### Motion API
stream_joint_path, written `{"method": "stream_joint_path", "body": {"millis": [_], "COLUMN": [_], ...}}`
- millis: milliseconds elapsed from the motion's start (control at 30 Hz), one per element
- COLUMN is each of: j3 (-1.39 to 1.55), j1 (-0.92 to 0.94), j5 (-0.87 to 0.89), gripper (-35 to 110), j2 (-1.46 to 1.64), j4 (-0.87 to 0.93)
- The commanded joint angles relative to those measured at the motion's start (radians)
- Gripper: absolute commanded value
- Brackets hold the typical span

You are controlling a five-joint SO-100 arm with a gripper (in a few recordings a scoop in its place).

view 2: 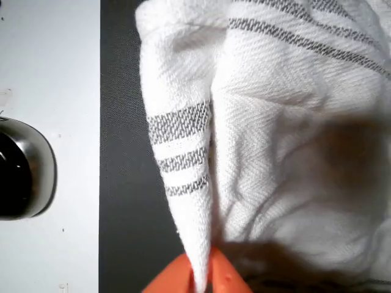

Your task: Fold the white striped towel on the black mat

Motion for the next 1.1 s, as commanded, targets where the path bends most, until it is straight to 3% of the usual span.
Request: {"method": "stream_joint_path", "body": {"millis": [0,467,1067], "j3": [0.025,0.043,0.08], "j1": [0.009,0.201,0.68], "j5": [-0.028,-0.158,-0.437], "gripper": [0,0,0], "j2": [0.147,0.46,0.598], "j4": [0.028,0.169,0.183]}}
